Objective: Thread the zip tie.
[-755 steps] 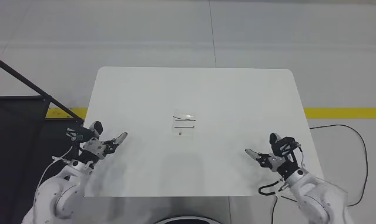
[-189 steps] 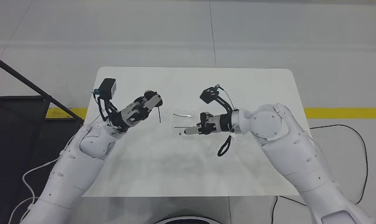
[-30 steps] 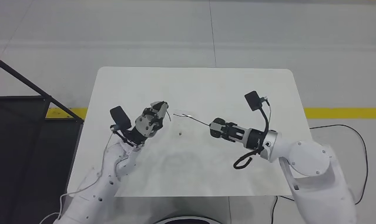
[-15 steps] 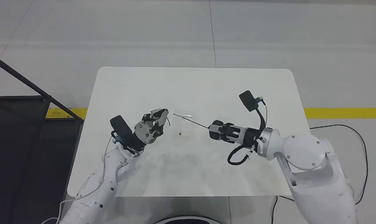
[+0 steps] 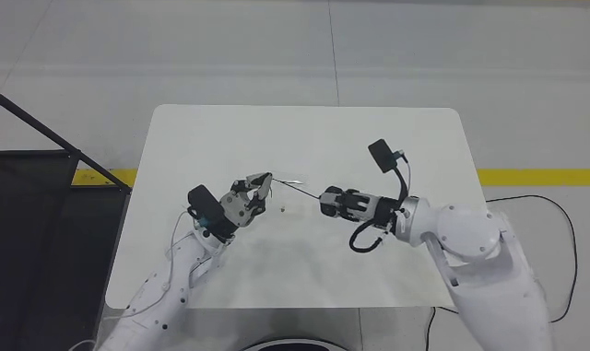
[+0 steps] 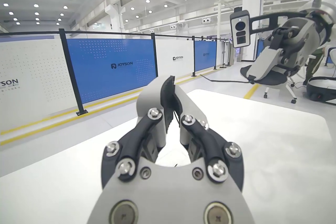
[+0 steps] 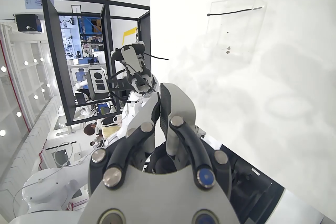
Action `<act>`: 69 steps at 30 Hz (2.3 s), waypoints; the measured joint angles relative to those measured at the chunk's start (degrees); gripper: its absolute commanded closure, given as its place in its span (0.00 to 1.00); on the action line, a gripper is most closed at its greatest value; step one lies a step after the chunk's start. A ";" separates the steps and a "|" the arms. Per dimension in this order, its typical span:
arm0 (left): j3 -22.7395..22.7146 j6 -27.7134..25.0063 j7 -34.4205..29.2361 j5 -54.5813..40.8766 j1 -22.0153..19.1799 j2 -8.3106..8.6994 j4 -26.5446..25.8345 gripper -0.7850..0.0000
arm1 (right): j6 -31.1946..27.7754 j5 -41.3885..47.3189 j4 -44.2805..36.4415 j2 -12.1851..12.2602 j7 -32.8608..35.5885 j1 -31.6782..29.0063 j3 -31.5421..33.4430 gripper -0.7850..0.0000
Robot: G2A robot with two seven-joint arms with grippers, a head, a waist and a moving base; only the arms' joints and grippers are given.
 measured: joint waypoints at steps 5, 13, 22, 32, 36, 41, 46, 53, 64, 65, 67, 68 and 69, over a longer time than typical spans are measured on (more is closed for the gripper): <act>0.92 0.01 0.74 0.05 -0.84 -0.37 1.02 1.00 | 1.39 0.04 1.00 -0.09 -1.12 1.46 -1.34 1.00; 1.10 0.04 1.14 0.29 -1.00 -0.47 1.35 1.00 | 2.46 1.01 1.90 -0.18 -2.53 2.94 -2.68 1.00; 1.09 0.04 1.13 0.28 -1.00 -0.47 1.34 1.00 | 3.02 1.64 2.14 0.01 -3.29 3.26 -2.90 1.00; 1.09 0.04 1.13 0.28 -1.00 -0.47 1.34 1.00 | 2.56 1.70 1.49 0.38 -3.46 2.80 -3.11 1.00; 1.09 0.04 1.13 0.28 -1.00 -0.47 1.34 1.00 | 2.24 1.68 1.18 0.55 -3.42 2.51 -3.07 1.00; 1.09 0.04 1.13 0.28 -1.00 -0.47 1.34 1.00 | 2.00 1.97 1.00 0.72 -3.66 2.25 -2.96 1.00; 1.09 0.04 1.13 0.28 -1.00 -0.47 1.34 1.00 | 1.90 2.43 1.13 0.84 -3.66 2.41 -3.02 1.00; 1.09 0.04 1.13 0.28 -1.00 -0.47 1.34 1.00 | 1.78 2.60 1.01 1.03 -3.96 2.32 -3.20 1.00; 1.09 0.04 1.13 0.28 -1.00 -0.47 1.34 1.00 | 2.31 3.01 1.49 1.19 -4.12 3.12 -3.94 1.00; 1.09 0.04 1.13 0.28 -1.00 -0.47 1.34 1.00 | 2.33 3.13 1.56 1.20 -4.16 3.20 -3.95 1.00; 1.09 0.04 1.13 0.28 -1.00 -0.47 1.34 1.00 | 2.37 3.40 1.76 1.22 -4.22 3.39 -3.99 1.00; 1.09 0.04 1.13 0.28 -1.00 -0.47 1.34 1.00 | 2.37 3.53 1.83 1.23 -4.23 3.45 -4.01 1.00; 1.09 0.04 1.13 0.28 -1.00 -0.47 1.34 1.00 | 2.36 3.64 1.88 1.24 -4.23 3.51 -4.03 1.00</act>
